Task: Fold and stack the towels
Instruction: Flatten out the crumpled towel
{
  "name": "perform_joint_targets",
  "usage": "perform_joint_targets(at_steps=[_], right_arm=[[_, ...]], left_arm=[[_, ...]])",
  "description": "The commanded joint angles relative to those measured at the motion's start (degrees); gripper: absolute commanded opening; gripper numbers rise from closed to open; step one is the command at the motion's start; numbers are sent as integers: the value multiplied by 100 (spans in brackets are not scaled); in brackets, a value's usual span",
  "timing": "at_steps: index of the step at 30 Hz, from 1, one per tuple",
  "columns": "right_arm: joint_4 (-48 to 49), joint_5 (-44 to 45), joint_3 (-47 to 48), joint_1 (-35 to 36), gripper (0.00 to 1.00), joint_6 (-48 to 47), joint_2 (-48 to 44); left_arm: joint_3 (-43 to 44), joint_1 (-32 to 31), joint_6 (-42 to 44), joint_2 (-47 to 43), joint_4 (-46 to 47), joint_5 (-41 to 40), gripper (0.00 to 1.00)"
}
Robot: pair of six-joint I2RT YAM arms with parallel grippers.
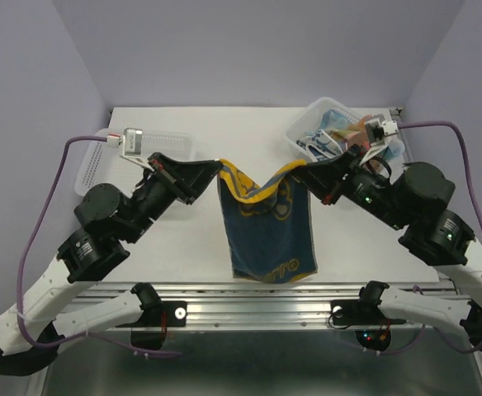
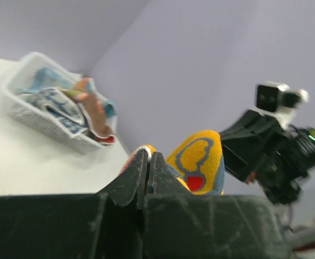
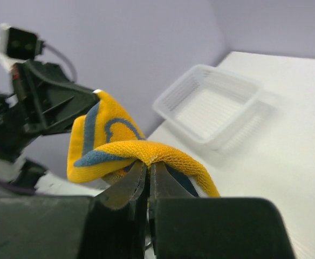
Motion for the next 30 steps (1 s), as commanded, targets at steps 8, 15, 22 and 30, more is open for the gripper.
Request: perform_joint_targets(at_steps=[8, 15, 22, 30], right_arm=[[989, 3234, -496, -392, 1, -987, 1294], [1745, 1153, -636, -2158, 1, -961, 2505], [2405, 193, -373, -2924, 1, -944, 3659], [2651, -282, 22, -3179, 1, -1031, 4441]], left_arm=[[-131, 1407, -23, 1756, 321, -1480, 0], [335, 2155, 337, 2951, 654, -1197, 0], [801, 2816, 698, 4137, 963, -521, 0], [1196, 3133, 953, 4947, 1218, -142, 0]])
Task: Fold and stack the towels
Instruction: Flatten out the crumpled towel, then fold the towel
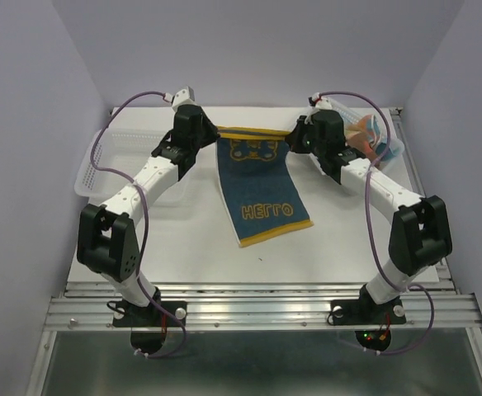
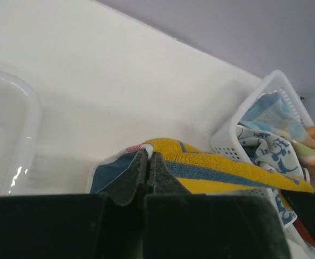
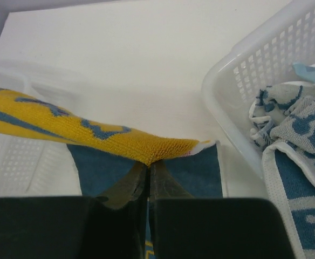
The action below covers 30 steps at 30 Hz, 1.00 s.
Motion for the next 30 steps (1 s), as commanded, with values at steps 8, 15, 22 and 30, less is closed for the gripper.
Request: perform_joint_targets(at_steps=[8, 15, 22, 30], right_arm=[[117, -668, 787, -161, 1, -258, 435], [-447, -1231, 260, -152, 1, -249, 163], [-1079, -1319, 66, -161, 1, -469, 57], [-1888, -1363, -224, -152, 1, -513, -127]], left_arm=[[-163, 171, 80, -147, 466, 342, 0], [-1788, 163, -438, -1114, 940, 684, 0], [-2968, -162, -790, -1791, 1336, 1001, 0], [-3742, -637, -1212, -2231, 1389, 676, 0]])
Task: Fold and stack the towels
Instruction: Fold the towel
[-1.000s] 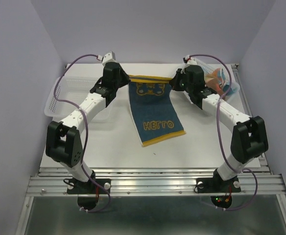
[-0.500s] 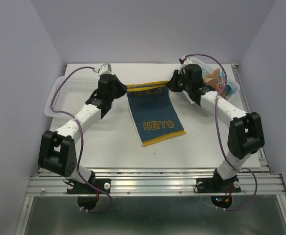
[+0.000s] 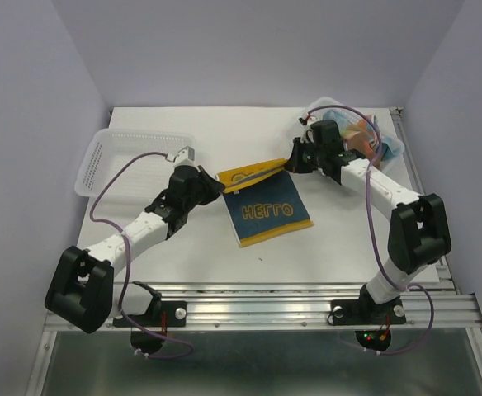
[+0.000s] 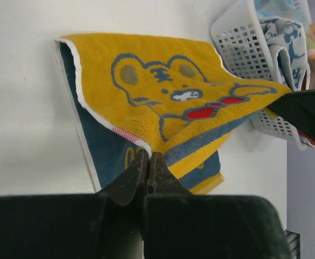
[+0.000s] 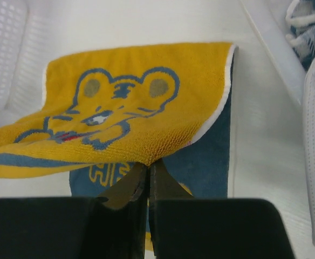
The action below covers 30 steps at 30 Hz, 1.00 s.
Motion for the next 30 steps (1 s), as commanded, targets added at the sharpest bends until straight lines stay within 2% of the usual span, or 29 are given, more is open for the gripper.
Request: perform_joint_targets(at_steps=[1, 15, 30], right_arm=[[-498, -17, -257, -21, 1, -105, -355], [-1105, 308, -758, -21, 1, 18, -715], [-1228, 396, -1443, -30, 2, 159, -1286]], left_arm=[[-304, -215, -290, -389, 303, -236, 0], [-990, -927, -852, -442, 391, -350, 0], [-1325, -1656, -1389, -837, 294, -306, 0]])
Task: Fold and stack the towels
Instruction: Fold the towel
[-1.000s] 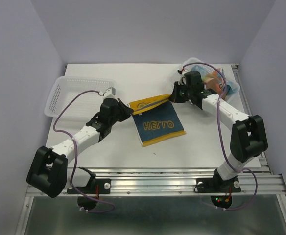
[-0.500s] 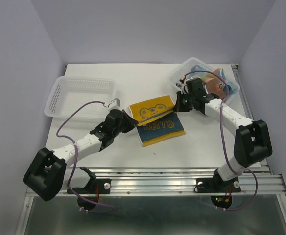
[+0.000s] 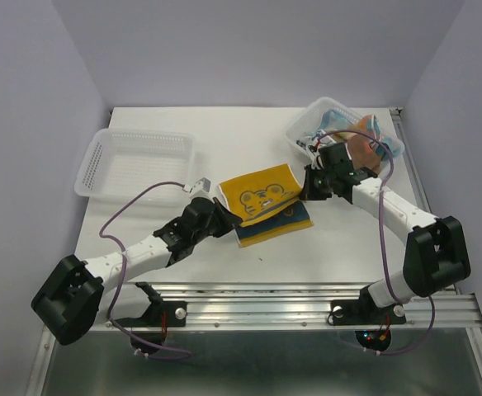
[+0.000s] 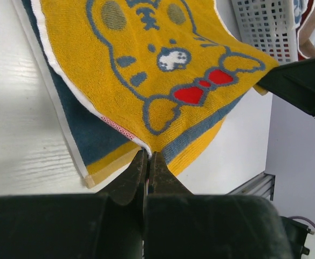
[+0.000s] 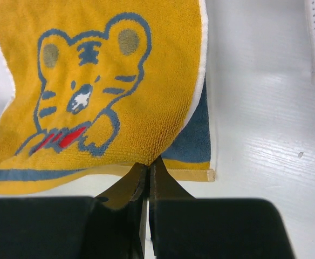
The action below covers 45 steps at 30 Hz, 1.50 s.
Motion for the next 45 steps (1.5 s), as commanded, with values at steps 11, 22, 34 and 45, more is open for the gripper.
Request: perform_joint_targets(at_steps=[11, 22, 34, 45], right_arm=[[255, 50, -726, -21, 4, 190, -200], [220, 542, -974, -21, 51, 357, -33], [334, 16, -220, 40, 71, -301, -324], [1011, 751, 1108, 357, 100, -680, 1020]], left_arm=[[79, -507, -367, 339, -535, -356, 0], [176, -744, -78, 261, -861, -145, 57], [878, -386, 274, 136, -1749, -1340, 88], [1687, 775, 1100, 1024, -1388, -1217, 87]])
